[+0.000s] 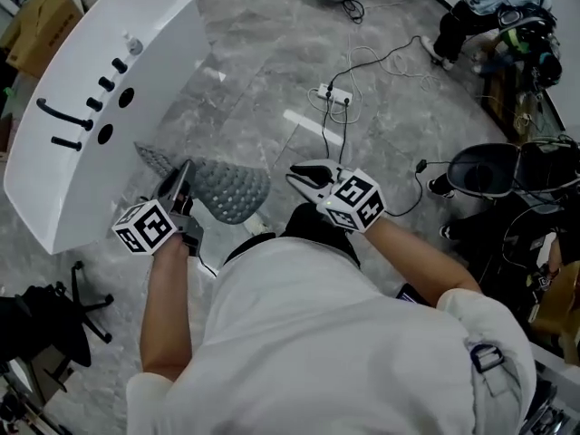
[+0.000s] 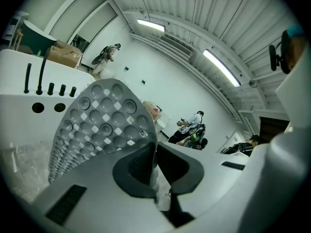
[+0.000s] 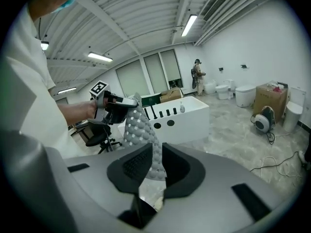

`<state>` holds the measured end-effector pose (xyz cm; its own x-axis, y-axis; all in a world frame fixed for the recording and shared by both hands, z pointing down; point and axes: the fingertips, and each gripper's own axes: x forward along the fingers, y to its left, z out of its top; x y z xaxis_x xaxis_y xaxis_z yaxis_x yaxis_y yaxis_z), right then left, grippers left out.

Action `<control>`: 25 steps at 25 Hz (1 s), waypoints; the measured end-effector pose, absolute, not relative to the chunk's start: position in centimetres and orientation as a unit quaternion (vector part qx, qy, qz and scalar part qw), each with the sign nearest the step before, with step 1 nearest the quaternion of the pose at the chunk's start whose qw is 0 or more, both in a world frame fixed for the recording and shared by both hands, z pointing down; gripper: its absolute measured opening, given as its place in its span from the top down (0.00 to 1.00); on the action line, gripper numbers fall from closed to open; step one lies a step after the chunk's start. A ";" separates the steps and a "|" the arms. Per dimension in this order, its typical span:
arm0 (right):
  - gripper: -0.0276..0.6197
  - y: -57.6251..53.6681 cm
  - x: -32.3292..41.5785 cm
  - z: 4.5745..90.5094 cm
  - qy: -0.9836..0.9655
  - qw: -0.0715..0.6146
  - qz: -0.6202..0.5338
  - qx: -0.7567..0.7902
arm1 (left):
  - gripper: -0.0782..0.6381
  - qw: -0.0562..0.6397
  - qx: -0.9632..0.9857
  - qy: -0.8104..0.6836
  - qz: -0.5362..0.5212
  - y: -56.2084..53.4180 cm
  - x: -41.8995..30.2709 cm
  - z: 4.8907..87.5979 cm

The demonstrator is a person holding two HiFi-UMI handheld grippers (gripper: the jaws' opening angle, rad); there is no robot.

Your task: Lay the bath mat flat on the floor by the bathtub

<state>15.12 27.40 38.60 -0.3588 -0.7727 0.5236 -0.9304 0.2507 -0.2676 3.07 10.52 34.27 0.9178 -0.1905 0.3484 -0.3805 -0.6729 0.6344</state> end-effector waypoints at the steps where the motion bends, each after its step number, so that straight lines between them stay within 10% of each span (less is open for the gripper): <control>1: 0.84 26.4 15.0 38.6 -0.779 0.144 0.275 0.545 | 0.85 0.371 0.906 -0.157 0.129 9.3 3.6 34.6; 25: 0.85 -1.8 29.3 45.0 -0.808 0.130 0.343 0.461 | 0.85 0.401 0.883 -0.153 0.191 -22.3 28.7 44.3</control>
